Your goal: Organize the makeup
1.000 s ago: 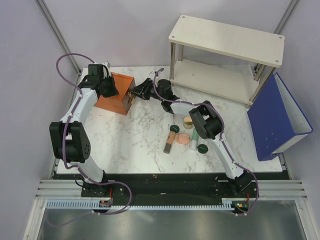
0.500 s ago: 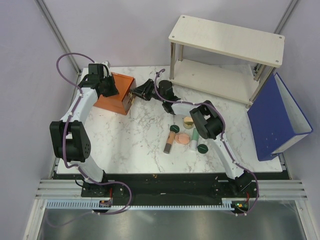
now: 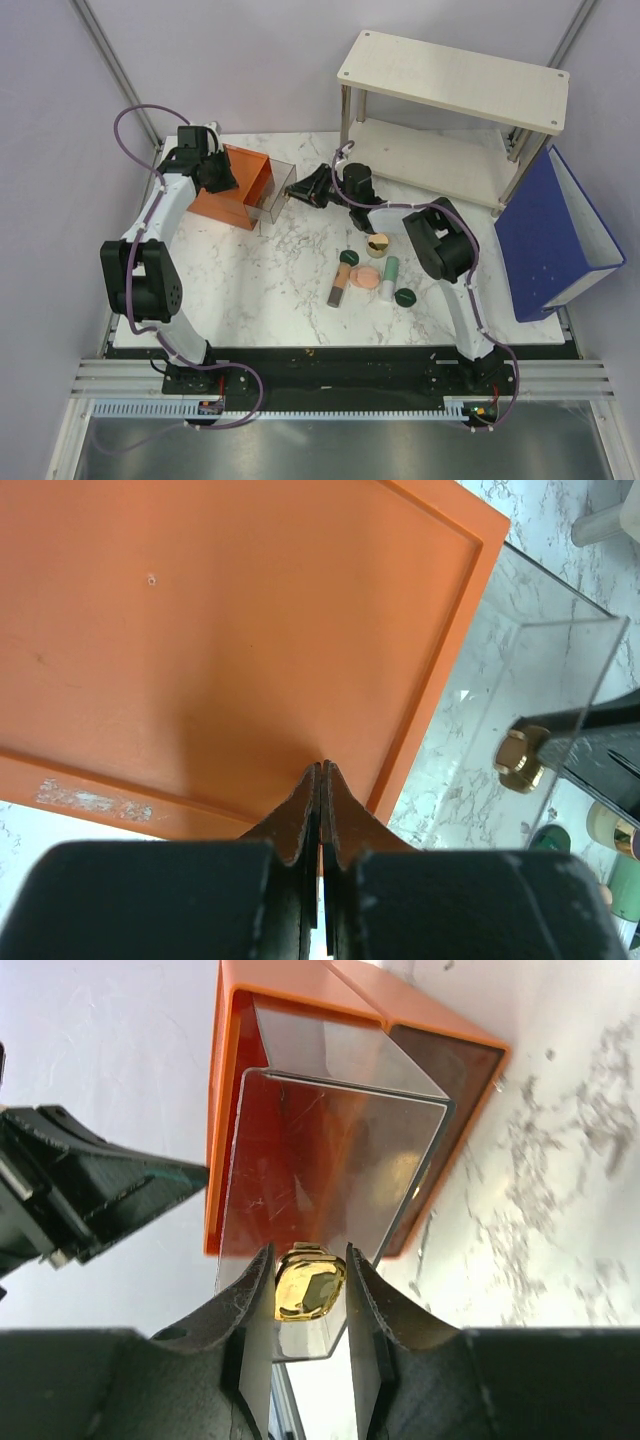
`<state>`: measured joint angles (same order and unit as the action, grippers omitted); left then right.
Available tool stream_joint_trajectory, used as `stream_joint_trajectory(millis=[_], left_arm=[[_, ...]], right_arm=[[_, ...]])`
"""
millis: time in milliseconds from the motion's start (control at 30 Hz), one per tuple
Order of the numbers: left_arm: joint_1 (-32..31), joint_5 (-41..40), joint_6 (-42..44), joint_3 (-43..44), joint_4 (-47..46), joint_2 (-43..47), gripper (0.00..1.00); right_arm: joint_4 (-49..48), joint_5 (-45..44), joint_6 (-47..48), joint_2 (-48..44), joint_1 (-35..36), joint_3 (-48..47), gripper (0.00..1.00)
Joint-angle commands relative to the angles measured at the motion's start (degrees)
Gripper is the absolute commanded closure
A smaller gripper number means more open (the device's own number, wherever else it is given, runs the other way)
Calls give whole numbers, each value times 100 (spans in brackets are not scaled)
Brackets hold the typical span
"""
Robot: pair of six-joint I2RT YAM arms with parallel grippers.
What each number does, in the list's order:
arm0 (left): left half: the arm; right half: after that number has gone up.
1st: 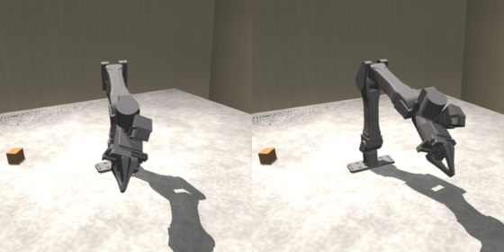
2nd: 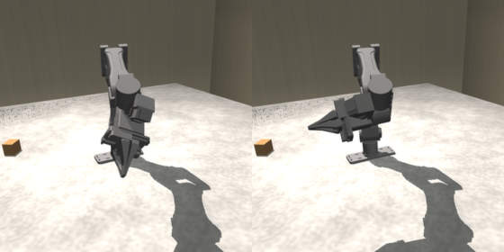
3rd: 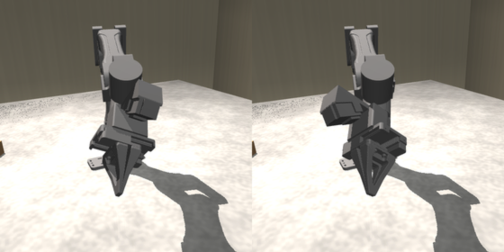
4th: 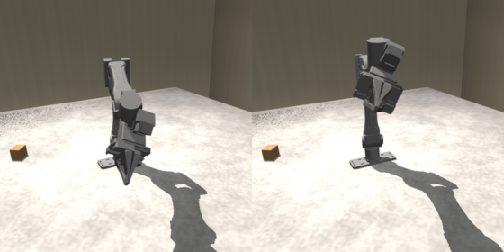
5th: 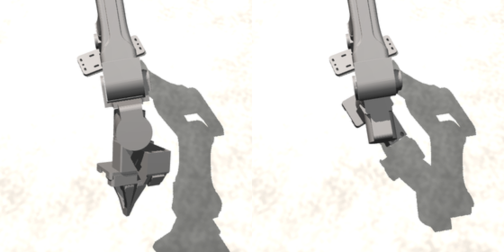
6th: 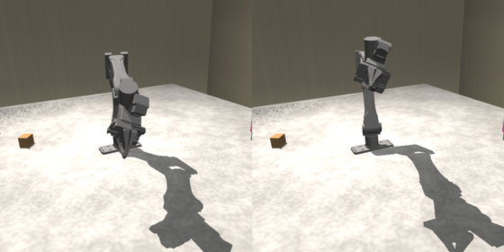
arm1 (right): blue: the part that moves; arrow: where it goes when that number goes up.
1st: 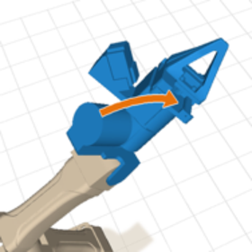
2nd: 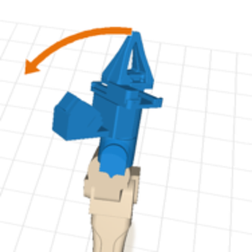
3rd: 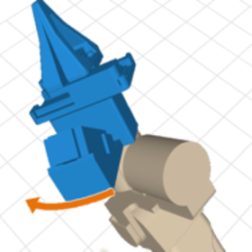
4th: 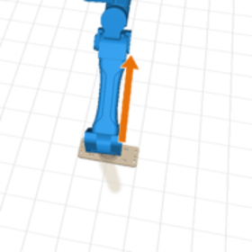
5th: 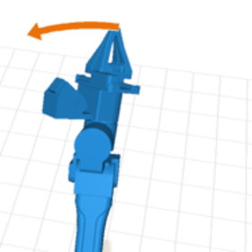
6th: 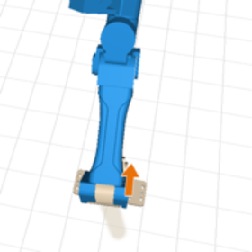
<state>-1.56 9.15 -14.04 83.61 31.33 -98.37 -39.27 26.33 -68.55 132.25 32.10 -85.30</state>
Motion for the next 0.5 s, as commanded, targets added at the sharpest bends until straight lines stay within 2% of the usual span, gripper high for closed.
stream_joint_trajectory(millis=[0,100,333,367,433,467], left_arm=[[33,-211,200,-29,628,-297,98],[33,-247,226,-21,637,-297,98],[33,-238,253,-29,655,-359,98],[33,-221,253,-29,664,-350,98],[33,-229,253,-3,664,-350,98],[33,-212,253,6,672,-359,98]], right_arm=[[366,417,772,-717,-28,715,97],[699,408,1071,-1016,-98,1006,97],[1465,312,1783,-1245,-116,1015,91],[1666,164,1854,-1323,-133,1015,81],[1781,110,1994,-1394,-151,998,70],[1930,40,2169,-1490,-151,954,61]])
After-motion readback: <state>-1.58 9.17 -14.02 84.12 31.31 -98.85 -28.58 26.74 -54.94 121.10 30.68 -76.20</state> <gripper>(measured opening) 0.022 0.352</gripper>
